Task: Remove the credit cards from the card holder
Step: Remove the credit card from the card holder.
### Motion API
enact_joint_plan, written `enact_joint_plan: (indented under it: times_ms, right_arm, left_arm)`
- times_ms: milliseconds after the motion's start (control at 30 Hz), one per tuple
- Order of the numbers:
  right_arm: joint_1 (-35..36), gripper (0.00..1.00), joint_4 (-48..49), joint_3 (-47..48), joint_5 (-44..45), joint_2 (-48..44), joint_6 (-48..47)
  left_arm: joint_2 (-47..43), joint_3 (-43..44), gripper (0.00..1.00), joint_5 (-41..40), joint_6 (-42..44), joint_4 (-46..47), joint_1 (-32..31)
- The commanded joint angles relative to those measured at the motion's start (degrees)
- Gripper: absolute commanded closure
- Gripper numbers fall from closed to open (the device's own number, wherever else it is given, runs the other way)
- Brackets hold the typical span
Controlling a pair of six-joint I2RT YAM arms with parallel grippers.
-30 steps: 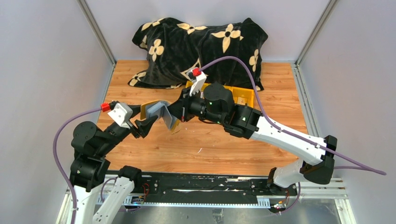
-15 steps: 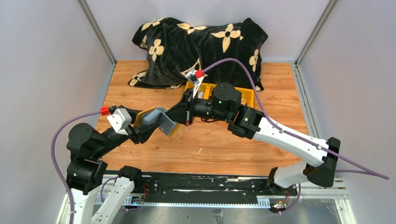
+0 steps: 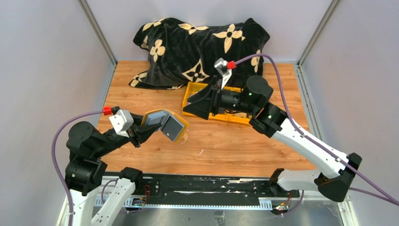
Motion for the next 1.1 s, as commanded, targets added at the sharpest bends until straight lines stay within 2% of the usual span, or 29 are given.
enact_joint_plan:
  times_ms: [0, 100, 200, 400, 567, 700, 767, 833, 900, 967, 1067]
  right_arm:
    - [-3.6, 0.31, -1.4, 0.9, -3.5, -2.5, -2.1]
    - [-3.8, 0.23, -1.7, 3.3, -7.1, -1.1, -3.2]
    - [-3.4, 0.22, -4.1, 6.5, -10.8, 1.6, -3.2]
    - [0.3, 0.21, -5.1, 7.4, -12.4, 3.6, -5.1]
    - [4.8, 0.2, -16.9, 12.5, -10.7, 6.5, -13.5]
    - [5.2, 0.21, -18.9, 13.3, -11.2, 7.4, -14.9]
    - [5.2, 0.31, -19.7, 13.5, -11.3, 7.6, -15.5]
    - [5.1, 0.51, -20.6, 13.9, -12.0, 7.8, -15.9]
    - [4.9, 0.79, -20.7, 13.8, -12.7, 7.7, -15.9]
    - [4.6, 0.95, -20.5, 13.4, -13.7, 7.5, -15.6]
    - [4.4, 1.0, -18.1, 12.2, -17.5, 6.9, -14.4]
  left_arm:
    - [1.4, 2.5, 0.84, 2.9, -3.1, 1.2, 0.0]
    - [2.5, 2.8, 0.83, 4.1, -6.6, 1.2, 0.0]
    - [3.9, 3.4, 0.81, 4.9, -10.4, 1.2, 0.0]
    - [5.2, 3.8, 0.79, 4.2, -14.3, 1.1, 0.0]
    - [5.9, 3.9, 0.79, 3.6, -16.1, 0.8, 0.0]
    - [6.2, 4.1, 0.8, 4.9, -17.5, 1.1, 0.0]
    - [6.2, 4.2, 0.8, 5.8, -18.2, 1.7, 0.0]
    - [6.5, 4.2, 0.8, 7.6, -19.2, 2.1, 0.0]
    - [7.0, 4.2, 0.8, 9.8, -20.7, 2.6, 0.0]
    - [7.9, 4.4, 0.77, 11.6, -21.7, 2.6, 0.0]
    - [9.4, 4.5, 0.65, 14.7, -23.9, 2.9, 0.0]
